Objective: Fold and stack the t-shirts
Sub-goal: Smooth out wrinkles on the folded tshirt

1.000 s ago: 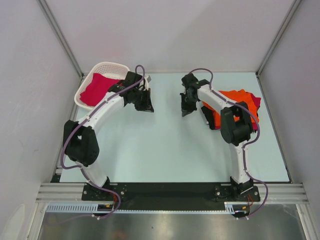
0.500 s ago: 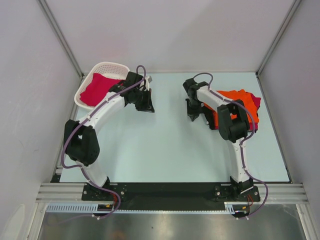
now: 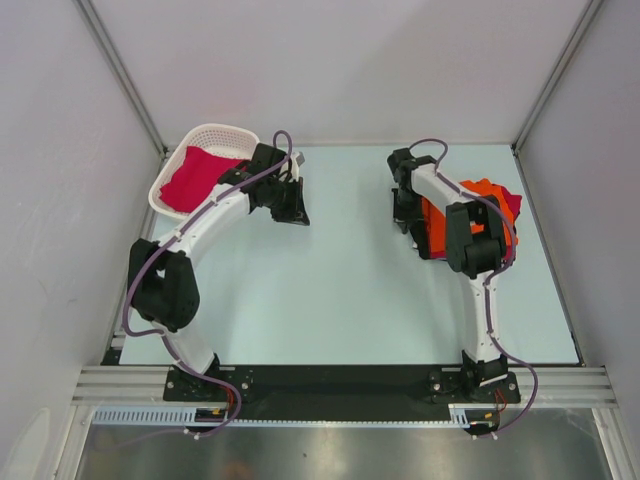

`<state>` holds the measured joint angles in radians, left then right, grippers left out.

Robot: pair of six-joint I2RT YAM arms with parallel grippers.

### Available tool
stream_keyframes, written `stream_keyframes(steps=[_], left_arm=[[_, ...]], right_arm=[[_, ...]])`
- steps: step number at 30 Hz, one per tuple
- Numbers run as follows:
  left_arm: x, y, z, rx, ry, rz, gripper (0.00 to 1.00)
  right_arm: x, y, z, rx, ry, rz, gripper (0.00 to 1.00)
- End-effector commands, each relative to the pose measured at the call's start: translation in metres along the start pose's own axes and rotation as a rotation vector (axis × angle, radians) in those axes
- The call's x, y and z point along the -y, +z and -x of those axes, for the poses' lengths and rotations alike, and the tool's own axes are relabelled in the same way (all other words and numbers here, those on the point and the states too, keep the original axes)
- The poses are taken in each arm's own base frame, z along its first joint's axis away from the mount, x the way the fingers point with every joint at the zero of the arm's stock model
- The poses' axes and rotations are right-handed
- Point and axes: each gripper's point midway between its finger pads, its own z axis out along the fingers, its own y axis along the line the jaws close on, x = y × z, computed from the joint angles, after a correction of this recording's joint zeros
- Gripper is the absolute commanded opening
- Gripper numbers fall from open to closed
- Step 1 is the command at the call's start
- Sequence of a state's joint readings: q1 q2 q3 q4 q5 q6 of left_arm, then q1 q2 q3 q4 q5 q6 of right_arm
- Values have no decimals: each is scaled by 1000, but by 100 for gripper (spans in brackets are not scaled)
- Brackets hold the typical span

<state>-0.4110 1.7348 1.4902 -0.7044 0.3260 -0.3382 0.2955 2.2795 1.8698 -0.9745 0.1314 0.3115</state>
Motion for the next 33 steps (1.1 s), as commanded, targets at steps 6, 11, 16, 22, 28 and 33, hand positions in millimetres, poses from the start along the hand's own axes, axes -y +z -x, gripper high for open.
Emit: stream_keyframes(steps=[6, 11, 16, 22, 28, 33], left_arm=[[3, 4, 4, 5, 31, -30, 0], [2, 6, 4, 2, 31, -30, 0], [2, 5, 4, 3, 31, -29, 0], [1, 7, 3, -3, 28, -28, 0], [1, 7, 4, -4, 28, -27, 0], [1, 7, 5, 0, 29, -25, 0]], right_arm=[[54, 20, -2, -32, -17, -204, 0], [73, 24, -7, -51, -22, -265, 0], [95, 28, -13, -77, -10, -312, 0], [128, 29, -17, -91, 18, -362, 0], [159, 30, -22, -113, 52, -398, 0], [173, 31, -26, -124, 84, -401, 0]])
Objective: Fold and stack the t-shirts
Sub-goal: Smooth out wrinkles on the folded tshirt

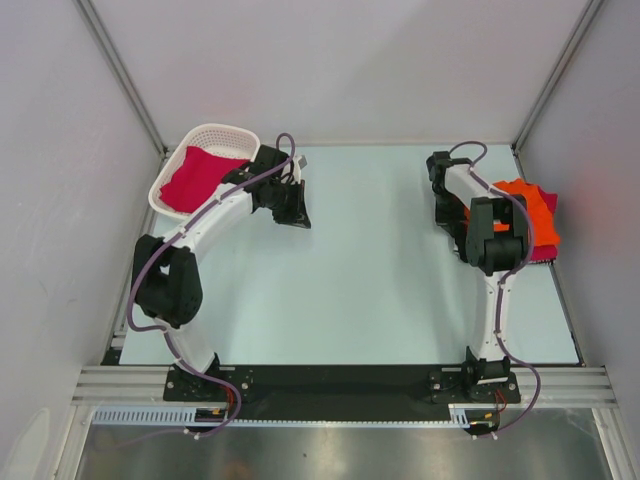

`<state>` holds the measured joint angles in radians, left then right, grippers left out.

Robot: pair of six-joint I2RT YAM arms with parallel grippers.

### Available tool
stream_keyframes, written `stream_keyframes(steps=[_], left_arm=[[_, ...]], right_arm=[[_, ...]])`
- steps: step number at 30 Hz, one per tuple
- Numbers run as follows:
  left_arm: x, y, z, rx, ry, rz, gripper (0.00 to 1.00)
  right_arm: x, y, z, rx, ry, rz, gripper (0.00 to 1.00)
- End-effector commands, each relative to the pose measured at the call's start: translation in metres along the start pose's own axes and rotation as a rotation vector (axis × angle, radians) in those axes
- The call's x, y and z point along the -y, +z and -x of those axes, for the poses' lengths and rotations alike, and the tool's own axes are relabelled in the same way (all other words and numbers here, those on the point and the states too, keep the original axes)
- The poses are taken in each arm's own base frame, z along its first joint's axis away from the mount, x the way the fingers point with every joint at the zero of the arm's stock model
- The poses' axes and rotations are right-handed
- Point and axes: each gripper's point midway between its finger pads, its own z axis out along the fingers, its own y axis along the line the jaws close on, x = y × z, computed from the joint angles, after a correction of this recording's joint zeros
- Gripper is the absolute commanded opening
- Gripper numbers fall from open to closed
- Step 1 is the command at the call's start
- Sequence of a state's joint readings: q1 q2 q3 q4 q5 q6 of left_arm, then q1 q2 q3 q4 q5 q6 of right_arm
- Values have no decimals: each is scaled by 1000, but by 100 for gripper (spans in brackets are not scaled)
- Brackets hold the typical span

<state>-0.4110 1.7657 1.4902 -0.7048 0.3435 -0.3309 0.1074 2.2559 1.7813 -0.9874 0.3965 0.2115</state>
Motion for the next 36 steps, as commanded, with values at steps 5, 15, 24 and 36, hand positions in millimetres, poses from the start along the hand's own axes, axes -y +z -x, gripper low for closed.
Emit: stream_keyframes(steps=[5, 15, 24, 36], left_arm=[[3, -2, 12, 29, 29, -17, 0], [7, -14, 19, 91, 43, -13, 87], [8, -40, 31, 210, 88, 16, 100], [20, -66, 39, 329, 145, -16, 100]], right_arm=[[24, 28, -14, -76, -1, -79, 0], [-60, -106, 29, 190, -82, 285, 9], [-92, -335, 31, 965, 110, 745, 100], [-80, -389, 29, 1087, 84, 752, 100]])
